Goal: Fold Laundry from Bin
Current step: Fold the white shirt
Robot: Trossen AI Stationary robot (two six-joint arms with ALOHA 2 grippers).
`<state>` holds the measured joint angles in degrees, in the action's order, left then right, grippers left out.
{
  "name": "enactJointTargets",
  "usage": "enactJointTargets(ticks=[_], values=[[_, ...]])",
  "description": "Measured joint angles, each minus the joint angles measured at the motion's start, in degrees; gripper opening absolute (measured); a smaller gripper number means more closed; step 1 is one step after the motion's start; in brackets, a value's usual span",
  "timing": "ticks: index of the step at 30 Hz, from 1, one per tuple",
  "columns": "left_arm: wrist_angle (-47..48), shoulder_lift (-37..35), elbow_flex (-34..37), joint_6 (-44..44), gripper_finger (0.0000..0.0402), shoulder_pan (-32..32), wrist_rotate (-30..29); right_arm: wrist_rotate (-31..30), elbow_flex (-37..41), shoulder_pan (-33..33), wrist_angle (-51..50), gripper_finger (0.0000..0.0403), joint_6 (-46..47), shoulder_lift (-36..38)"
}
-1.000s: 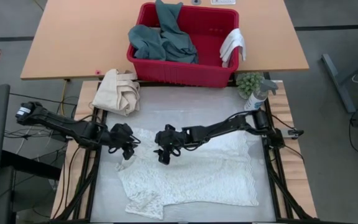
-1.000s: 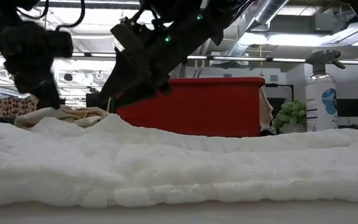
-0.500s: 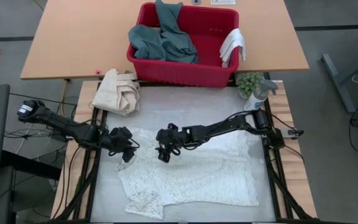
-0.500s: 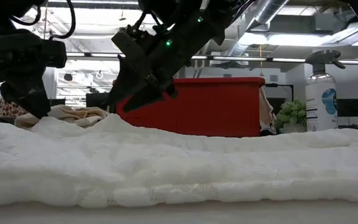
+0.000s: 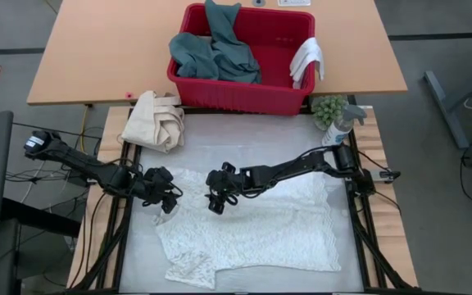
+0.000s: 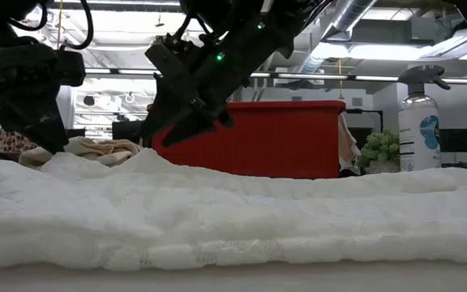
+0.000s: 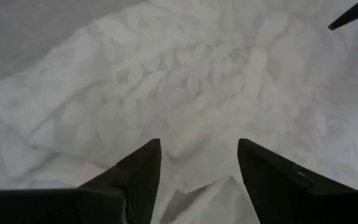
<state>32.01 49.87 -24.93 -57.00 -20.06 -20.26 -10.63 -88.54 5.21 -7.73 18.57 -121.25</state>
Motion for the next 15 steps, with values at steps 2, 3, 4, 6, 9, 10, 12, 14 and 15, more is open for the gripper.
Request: enactJointTargets(ticks=[2,3,4,6,9,10,12,14,15], values=[[-0.01,0.0,0.0,0.1,0.0202,-0.02,-0.01,0.0,-0.01,0.0,0.01,0.027,0.06,0.0],[0.0,0.0,0.0,0.11,0.0202,0.0,-0.01,0.0,-0.01,0.0,0.02,0.027,0.38,0.0],[0.0,0.0,0.0,0.12,0.0202,0.0,-0.01,0.0,-0.01,0.0,0.02,0.027,0.82,0.0],[0.0,0.0,0.0,-0.67,0.0202,-0.02,0.04,0.0,-0.01,0.0,0.01,0.027,1.32,0.0],[0.0,0.0,0.0,-2.05,0.0202,-0.02,0.45,-0.06,-0.01,0.0,0.02,0.027,1.36,0.0],[0.0,0.0,0.0,-2.03,0.0202,-0.02,0.47,-0.31,0.01,0.0,0.02,0.027,1.43,0.0],[0.02,0.0,0.0,-2.02,0.0202,-0.04,0.44,-1.48,-0.01,0.12,0.0,0.027,1.85,0.0],[0.02,0.0,0.0,-2.0,0.0202,-0.04,0.43,-1.71,0.0,0.26,0.02,0.027,2.8,0.0],[0.1,0.0,-0.02,-2.02,0.0202,-0.02,0.43,-1.73,0.0,0.32,0.01,0.027,3.15,0.0]])
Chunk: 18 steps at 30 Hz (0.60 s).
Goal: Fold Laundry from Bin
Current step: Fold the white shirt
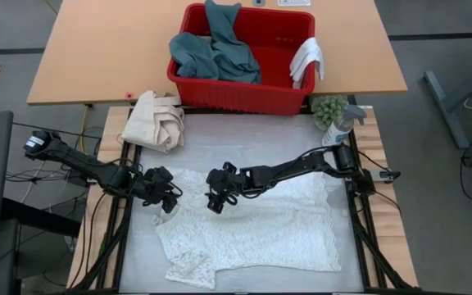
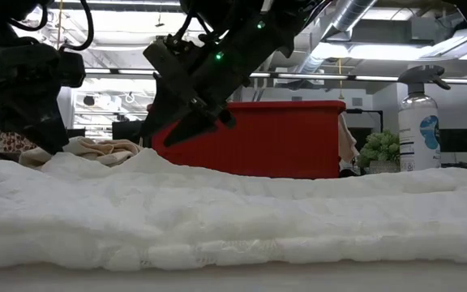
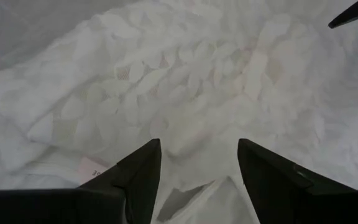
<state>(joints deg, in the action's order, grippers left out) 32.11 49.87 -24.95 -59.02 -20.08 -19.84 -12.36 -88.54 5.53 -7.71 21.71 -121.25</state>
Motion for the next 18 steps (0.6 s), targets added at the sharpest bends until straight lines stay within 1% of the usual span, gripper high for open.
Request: enactJointTargets(ticks=[5,8,12,15,18], values=[[0.52,0.0,0.0,0.14,0.0202,-0.36,1.46,-0.32,-0.01,0.18,0.01,0.027,0.72,0.0],[3.06,0.0,0.0,-0.24,0.0202,-1.7,2.21,-0.94,-0.01,0.28,-0.01,0.027,3.16,0.0],[6.07,0.02,0.0,-2.41,0.0202,-4.06,0.26,-1.9,0.01,0.6,-0.06,0.027,4.87,0.0],[6.18,0.02,0.0,-3.41,0.0202,-5.55,-1.61,-3.92,0.01,0.82,-0.87,0.027,4.91,0.0],[6.19,0.02,0.0,-4.8,0.0202,-6.61,-4.18,-4.27,0.01,0.86,-1.27,0.027,5.2,0.0]])
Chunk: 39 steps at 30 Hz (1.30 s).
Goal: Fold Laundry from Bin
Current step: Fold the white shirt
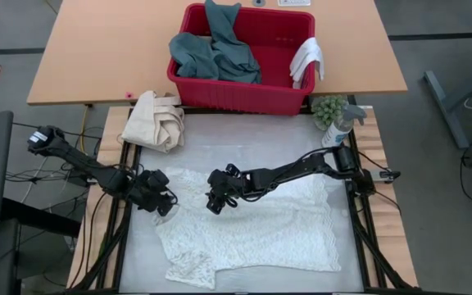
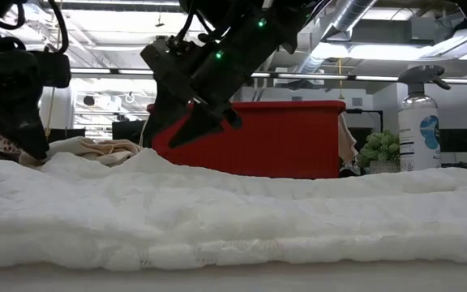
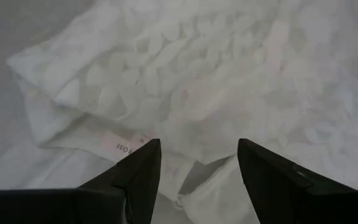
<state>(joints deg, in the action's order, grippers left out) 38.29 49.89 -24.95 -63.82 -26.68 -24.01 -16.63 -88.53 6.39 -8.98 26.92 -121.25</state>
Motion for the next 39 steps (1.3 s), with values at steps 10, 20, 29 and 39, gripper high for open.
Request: enactJointTargets(ticks=[10,20,29,39], values=[[-1.2,-0.02,0.0,-1.57,0.0202,-0.69,-4.33,-0.07,-0.02,0.1,1.95,0.027,2.19,-1.23],[-2.02,0.0,-0.04,-1.41,0.0202,-0.69,-4.9,0.21,0.07,0.67,2.04,0.027,3.1,-2.89],[-14.79,-0.02,7.03,-1.93,0.0186,-0.67,-0.2,1.91,0.04,0.51,2.01,0.0269,3.11,-2.89],[-17.29,-0.04,7.5,0.14,0.0123,-0.67,-1.82,4.38,0.04,0.53,1.76,0.0174,3.06,-2.89]])
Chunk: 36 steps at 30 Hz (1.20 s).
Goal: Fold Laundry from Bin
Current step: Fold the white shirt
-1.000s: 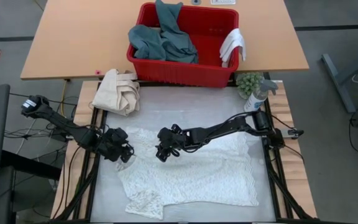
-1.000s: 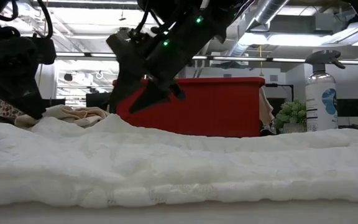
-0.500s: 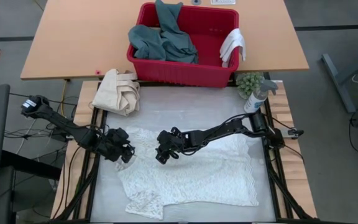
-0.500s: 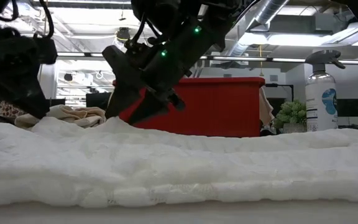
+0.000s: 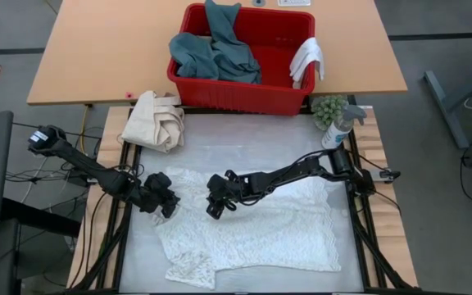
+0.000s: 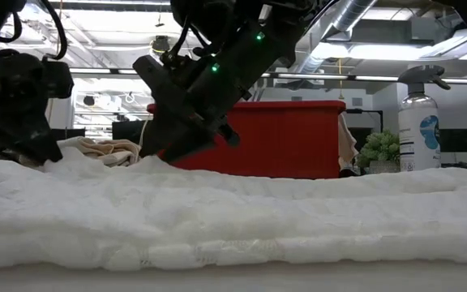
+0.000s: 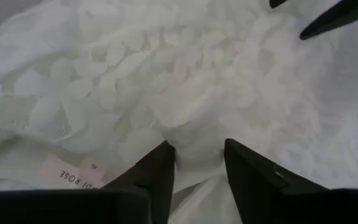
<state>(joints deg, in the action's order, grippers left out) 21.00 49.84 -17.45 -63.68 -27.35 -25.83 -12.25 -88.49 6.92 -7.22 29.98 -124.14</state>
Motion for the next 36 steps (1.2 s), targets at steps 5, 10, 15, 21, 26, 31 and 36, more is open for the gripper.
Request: enactJointTargets(ticks=[5,10,15,21,26,31,36], values=[[0.01,0.0,0.0,0.59,0.0059,0.0,0.33,0.48,0.0,-0.31,-0.09,0.0072,-0.79,0.0],[0.01,-0.02,0.0,-0.1,0.0006,0.0,1.21,0.46,0.0,-0.27,-0.11,0.0018,-1.79,0.0],[0.19,-0.02,-0.7,-0.61,0.0001,0.0,2.69,0.37,-0.02,-0.2,-0.22,0.0014,-1.94,0.31],[0.59,-0.02,-2.32,0.18,0.0,0.0,3.09,-0.42,-0.04,-0.2,-0.02,0.0014,-2.11,0.83],[2.25,-0.04,-2.4,0.02,0.0,0.0,4.71,-0.96,-0.04,0.13,-0.32,0.0015,-1.73,1.31],[3.73,-0.04,-2.4,-0.27,0.0,0.0,5.05,5.29,-0.07,-1.42,-1.38,0.0098,6.12,2.18],[3.69,-0.02,-2.4,-0.29,0.0,0.0,3.54,10.69,-0.07,-3.68,-1.88,0.023,12.11,1.87]])
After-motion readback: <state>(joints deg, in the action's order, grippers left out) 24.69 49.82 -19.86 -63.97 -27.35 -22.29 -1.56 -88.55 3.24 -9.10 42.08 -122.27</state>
